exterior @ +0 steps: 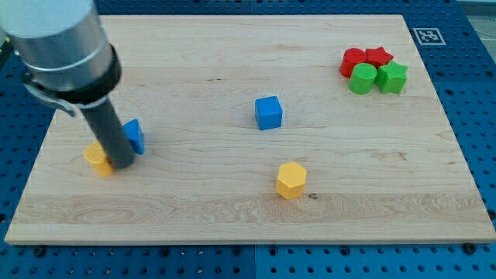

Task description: Move the yellow hexagon towards the triangle

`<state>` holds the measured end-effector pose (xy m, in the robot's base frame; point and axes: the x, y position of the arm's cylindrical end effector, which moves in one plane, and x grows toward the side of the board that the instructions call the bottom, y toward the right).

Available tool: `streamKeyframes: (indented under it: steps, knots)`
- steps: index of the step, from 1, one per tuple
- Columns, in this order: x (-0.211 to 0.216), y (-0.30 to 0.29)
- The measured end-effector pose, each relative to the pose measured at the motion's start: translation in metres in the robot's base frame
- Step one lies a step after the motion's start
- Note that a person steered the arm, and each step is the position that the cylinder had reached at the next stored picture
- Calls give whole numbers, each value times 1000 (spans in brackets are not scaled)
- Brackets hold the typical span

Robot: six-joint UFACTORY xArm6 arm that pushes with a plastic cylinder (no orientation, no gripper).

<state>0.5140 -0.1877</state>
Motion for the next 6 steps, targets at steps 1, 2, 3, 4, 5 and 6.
streamKeyframes:
  steps: [1,2,3,4,5,6]
  knots:
    - [3,4]
    - [4,54]
    - [-7,114]
    - [-19,199]
    - [-16,291]
    - [10,332]
